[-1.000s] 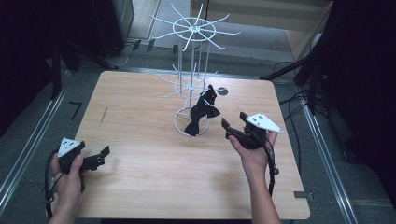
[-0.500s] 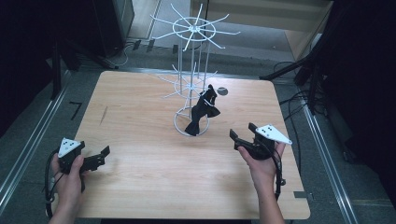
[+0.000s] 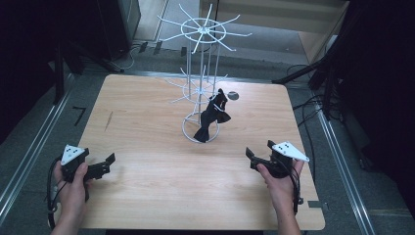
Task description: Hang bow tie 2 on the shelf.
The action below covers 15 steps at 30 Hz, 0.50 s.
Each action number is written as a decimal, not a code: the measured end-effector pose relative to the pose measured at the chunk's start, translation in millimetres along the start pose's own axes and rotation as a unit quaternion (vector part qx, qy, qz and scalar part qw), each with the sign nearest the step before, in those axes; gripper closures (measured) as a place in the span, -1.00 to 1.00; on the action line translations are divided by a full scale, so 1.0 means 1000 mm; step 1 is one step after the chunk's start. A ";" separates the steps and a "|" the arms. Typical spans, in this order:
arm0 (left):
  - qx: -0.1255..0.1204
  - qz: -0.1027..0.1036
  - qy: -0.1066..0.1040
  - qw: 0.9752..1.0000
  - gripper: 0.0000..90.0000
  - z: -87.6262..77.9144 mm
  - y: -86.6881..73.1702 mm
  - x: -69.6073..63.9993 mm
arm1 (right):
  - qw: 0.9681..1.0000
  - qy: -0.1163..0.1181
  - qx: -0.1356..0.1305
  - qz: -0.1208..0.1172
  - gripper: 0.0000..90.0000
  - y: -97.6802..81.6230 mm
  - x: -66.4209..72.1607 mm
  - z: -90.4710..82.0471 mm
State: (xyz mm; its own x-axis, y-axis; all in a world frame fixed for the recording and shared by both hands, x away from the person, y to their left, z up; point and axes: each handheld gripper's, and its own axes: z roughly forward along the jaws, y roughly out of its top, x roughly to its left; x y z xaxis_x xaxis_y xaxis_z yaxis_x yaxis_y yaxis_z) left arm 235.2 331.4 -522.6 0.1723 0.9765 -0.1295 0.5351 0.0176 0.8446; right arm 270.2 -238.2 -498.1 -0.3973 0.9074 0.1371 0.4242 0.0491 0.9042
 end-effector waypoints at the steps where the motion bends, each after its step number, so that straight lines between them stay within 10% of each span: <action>1: 0.000 0.000 0.000 1.000 -1.00 0.000 0.000 0.000 | 1.000 -0.002 0.003 0.000 -0.83 -0.002 -0.001 -0.001; 15: 0.002 0.000 0.000 1.000 -1.00 0.000 0.000 0.000 | 1.000 -0.008 0.023 0.010 -0.97 -0.024 -0.021 -0.015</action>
State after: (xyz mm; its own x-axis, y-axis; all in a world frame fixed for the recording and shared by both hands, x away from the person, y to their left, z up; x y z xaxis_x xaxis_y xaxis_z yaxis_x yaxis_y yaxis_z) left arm 235.1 331.3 -522.7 0.1718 0.9765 -0.1302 0.5384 0.0176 0.8425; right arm 255.6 -264.7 -516.8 -0.3759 0.9147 0.1485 0.4690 0.0495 0.8818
